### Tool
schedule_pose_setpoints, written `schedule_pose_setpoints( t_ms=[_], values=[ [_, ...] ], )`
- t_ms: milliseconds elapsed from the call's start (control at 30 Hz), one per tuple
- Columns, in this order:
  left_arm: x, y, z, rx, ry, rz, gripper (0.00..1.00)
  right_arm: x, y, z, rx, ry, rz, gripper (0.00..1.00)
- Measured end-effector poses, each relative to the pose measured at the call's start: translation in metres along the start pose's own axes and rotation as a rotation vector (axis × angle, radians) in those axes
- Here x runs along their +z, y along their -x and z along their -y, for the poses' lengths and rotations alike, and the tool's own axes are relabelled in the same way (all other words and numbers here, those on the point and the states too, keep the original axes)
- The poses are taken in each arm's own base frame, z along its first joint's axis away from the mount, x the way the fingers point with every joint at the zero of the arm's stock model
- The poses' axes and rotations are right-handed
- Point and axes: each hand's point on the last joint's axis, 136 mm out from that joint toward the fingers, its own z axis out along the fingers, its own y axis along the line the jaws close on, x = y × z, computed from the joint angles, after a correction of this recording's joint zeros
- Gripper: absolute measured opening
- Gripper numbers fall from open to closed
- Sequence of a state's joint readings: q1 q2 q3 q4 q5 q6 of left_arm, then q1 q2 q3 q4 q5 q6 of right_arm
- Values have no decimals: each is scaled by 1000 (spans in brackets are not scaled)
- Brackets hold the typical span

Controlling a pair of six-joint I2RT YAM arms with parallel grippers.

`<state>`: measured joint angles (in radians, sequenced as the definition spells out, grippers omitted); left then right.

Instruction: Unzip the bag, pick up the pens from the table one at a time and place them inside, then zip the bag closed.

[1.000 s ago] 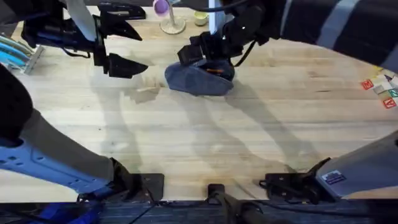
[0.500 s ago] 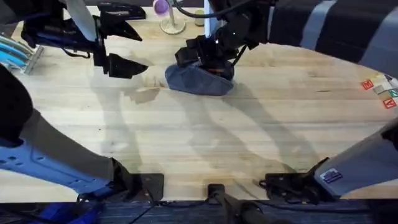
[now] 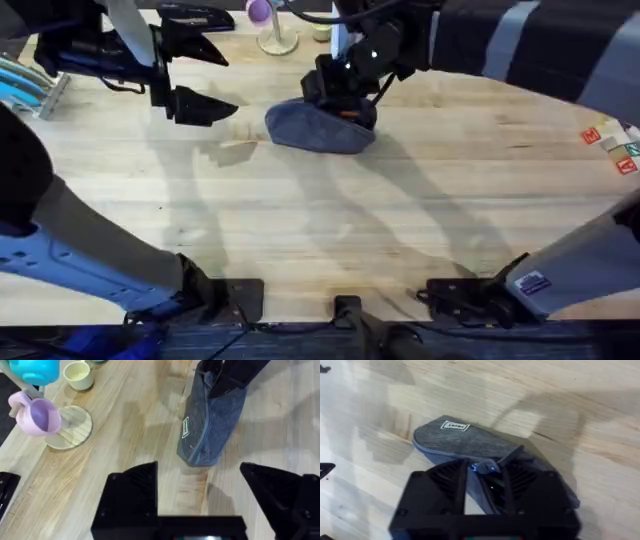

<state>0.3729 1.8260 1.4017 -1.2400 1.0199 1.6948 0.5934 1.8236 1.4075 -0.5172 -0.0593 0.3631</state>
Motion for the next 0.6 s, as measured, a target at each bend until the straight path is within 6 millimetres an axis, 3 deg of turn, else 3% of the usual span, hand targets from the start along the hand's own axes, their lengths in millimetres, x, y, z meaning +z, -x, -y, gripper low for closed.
schedule_pose_setpoints(
  t_ms=[67, 133, 600],
  values=[
    [0, 0, 0, 0, 0, 0, 995, 0, 0, 0, 5, -2, 1, 110],
    [0, 0, 0, 0, 0, 0, 995, 0, 0, 1, 9, -3, 2, 39],
    [0, 0, 2, -12, -7, 1, 995, -2, 3, 1, -14, -12, 11, 32]
  ],
)
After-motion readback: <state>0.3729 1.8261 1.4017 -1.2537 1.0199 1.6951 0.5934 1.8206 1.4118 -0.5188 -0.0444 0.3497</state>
